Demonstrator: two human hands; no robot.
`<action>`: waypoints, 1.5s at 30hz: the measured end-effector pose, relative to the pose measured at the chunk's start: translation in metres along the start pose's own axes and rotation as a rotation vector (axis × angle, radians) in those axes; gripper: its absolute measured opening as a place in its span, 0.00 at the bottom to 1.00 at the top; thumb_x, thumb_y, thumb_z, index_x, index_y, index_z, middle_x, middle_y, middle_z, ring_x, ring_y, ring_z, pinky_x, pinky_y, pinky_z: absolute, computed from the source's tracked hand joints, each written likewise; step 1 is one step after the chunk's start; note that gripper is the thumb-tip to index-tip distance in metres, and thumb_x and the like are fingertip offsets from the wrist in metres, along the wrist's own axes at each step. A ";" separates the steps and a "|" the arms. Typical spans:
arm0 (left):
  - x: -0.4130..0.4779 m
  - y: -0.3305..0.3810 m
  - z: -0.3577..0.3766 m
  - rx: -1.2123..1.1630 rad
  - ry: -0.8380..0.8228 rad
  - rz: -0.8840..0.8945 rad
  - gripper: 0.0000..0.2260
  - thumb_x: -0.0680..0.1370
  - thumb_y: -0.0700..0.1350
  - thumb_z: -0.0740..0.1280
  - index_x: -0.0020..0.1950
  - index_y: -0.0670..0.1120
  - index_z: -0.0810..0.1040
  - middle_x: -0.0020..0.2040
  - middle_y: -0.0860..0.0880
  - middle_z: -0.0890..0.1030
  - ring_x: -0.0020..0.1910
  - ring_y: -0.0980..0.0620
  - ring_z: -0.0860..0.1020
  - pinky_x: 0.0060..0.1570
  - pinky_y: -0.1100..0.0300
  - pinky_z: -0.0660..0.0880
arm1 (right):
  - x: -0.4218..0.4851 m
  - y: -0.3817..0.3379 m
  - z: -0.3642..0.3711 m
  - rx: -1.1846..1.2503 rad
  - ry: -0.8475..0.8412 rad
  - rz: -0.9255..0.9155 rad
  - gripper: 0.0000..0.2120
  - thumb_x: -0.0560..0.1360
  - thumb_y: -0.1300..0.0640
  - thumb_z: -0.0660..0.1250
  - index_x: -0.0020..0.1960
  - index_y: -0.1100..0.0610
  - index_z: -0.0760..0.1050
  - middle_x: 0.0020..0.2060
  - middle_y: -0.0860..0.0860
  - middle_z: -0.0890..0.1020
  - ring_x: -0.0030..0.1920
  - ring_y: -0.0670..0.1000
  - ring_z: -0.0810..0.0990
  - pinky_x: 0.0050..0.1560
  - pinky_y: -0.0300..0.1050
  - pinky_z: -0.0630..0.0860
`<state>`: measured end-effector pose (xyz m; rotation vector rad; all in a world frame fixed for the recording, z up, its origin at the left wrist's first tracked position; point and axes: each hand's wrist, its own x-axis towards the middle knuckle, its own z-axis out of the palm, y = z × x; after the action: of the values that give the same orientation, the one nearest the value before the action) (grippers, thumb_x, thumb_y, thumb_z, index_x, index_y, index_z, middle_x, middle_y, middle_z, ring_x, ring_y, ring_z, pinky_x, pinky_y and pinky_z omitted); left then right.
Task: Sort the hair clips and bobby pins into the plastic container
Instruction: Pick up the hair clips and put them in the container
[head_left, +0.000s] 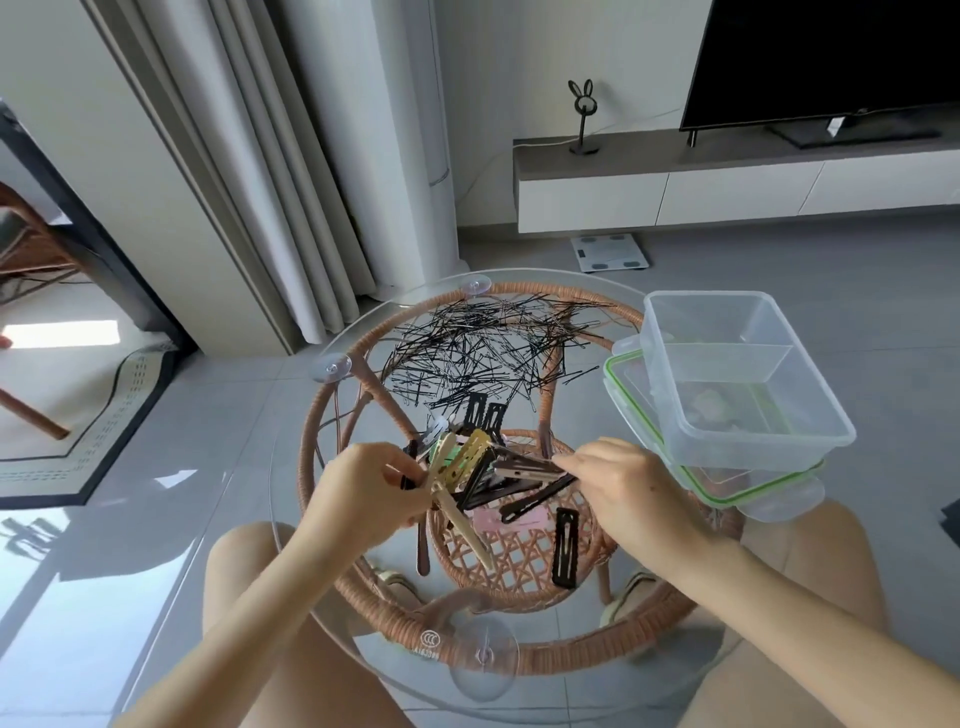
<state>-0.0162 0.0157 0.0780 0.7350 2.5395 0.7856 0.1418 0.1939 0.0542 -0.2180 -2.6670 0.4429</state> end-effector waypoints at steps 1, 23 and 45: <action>0.001 0.003 -0.005 -0.018 0.009 -0.005 0.04 0.69 0.41 0.72 0.43 0.47 0.81 0.35 0.51 0.84 0.28 0.56 0.82 0.33 0.59 0.82 | 0.001 0.001 -0.005 0.020 0.029 0.009 0.18 0.60 0.79 0.70 0.48 0.66 0.80 0.35 0.57 0.84 0.36 0.53 0.82 0.41 0.37 0.76; 0.051 0.195 0.032 -0.374 -0.230 0.251 0.05 0.66 0.35 0.71 0.37 0.44 0.83 0.34 0.43 0.85 0.32 0.49 0.83 0.40 0.56 0.82 | -0.013 0.135 -0.111 0.203 0.185 0.622 0.06 0.70 0.63 0.70 0.42 0.54 0.83 0.19 0.46 0.75 0.20 0.42 0.69 0.24 0.32 0.64; 0.083 0.249 0.123 0.530 -0.535 0.785 0.12 0.75 0.42 0.66 0.57 0.45 0.80 0.58 0.47 0.81 0.57 0.48 0.77 0.59 0.56 0.73 | -0.026 0.151 -0.120 -0.095 0.059 0.589 0.10 0.73 0.66 0.63 0.52 0.59 0.80 0.49 0.53 0.83 0.44 0.49 0.77 0.46 0.37 0.68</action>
<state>0.0698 0.2899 0.1178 1.8798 1.9263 0.0443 0.2294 0.3624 0.0959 -1.0400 -2.5305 0.4712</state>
